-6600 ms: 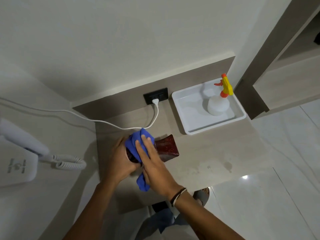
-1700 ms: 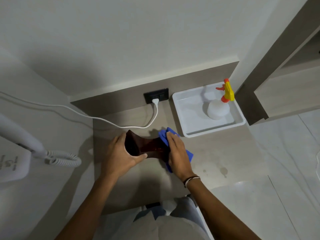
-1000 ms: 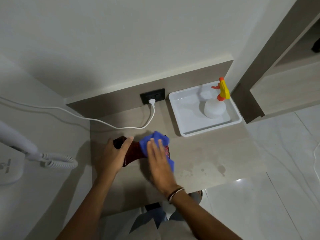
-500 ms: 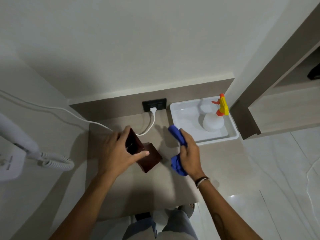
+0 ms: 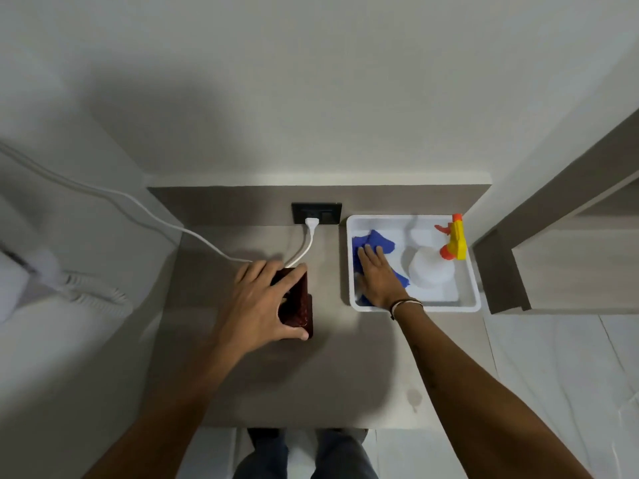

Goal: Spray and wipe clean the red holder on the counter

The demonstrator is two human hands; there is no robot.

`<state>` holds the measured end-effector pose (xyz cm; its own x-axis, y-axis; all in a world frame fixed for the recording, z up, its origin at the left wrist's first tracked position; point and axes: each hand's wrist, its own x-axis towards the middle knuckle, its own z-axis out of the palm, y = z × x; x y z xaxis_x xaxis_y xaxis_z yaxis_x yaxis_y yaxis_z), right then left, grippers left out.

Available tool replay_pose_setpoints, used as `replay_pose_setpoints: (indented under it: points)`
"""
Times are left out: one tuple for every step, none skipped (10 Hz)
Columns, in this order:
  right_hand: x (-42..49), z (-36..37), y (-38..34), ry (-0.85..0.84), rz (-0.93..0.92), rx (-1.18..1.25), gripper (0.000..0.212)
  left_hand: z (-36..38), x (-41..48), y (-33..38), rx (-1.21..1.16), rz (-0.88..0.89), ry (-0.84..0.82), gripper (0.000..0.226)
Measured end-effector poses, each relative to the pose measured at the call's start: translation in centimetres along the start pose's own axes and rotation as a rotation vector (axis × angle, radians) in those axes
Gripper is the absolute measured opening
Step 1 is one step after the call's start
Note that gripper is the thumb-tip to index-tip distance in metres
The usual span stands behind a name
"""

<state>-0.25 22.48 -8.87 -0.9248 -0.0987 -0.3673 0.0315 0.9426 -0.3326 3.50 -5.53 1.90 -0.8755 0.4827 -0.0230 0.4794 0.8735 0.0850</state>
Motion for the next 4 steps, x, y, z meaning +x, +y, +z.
replay_pose_setpoints:
  points:
    - [-0.4, 1.3, 0.2, 0.014, 0.007, -0.048, 0.062, 0.0, 0.0, 0.9, -0.014, -0.037, -0.016, 0.122]
    - [-1.6, 1.7, -0.2, 0.144, 0.038, 0.101, 0.063, 0.1, -0.3, 1.3, -0.047, -0.073, -0.084, 0.125]
    - [-3.0, 0.9, -1.4, 0.227, 0.007, 0.187, 0.068, -0.3, -0.6, 1.6, -0.063, -0.081, -0.108, 0.126]
    - [-4.2, 0.0, -3.5, 0.298, -0.084, 0.163, 0.073, -0.5, -1.0, 1.6, -0.033, -0.035, -0.107, 0.132]
